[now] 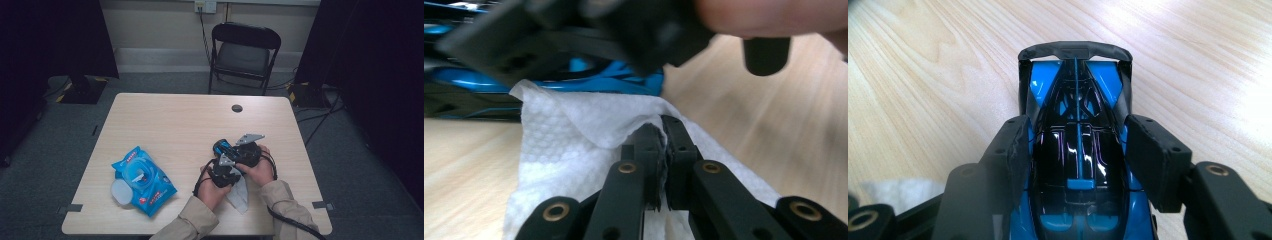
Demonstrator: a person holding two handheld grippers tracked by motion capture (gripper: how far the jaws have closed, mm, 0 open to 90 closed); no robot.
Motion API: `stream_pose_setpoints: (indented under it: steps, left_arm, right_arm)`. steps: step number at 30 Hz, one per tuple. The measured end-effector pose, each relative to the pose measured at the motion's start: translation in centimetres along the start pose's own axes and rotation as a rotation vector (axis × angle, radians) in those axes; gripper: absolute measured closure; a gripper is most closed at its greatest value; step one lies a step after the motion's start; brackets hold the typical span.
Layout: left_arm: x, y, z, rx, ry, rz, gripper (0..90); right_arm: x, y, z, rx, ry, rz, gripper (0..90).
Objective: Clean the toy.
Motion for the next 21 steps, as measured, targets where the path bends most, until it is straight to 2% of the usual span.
stream_pose_setpoints:
  steps: [2, 13, 21]
  left_arm:
    - [0.1, -0.1, -0.4, 0.010, -0.021, 0.008, 86.9]
    - [0.6, -0.3, -2.0, 0.068, -0.034, 0.017, 86.9]
    - [1.2, 0.3, -3.3, 0.111, -0.075, 0.028, 86.9]
  right_arm:
    - [0.0, 0.0, 0.0, 0.000, -0.003, 0.001, 43.3]
    - [0.1, 0.0, 0.0, 0.000, -0.004, -0.006, 43.3]
    - [0.1, 0.1, 0.0, -0.007, -0.010, -0.011, 43.3]
Point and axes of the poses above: each handheld gripper's, and its own axes: y roughly backward along the jaws, x roughly out of its underside, z roughly to its left, the point moved 6 cm from there along -y, roughly forward along the jaws, and after that the axes turned 3 degrees about y, right-handed, at the moved point
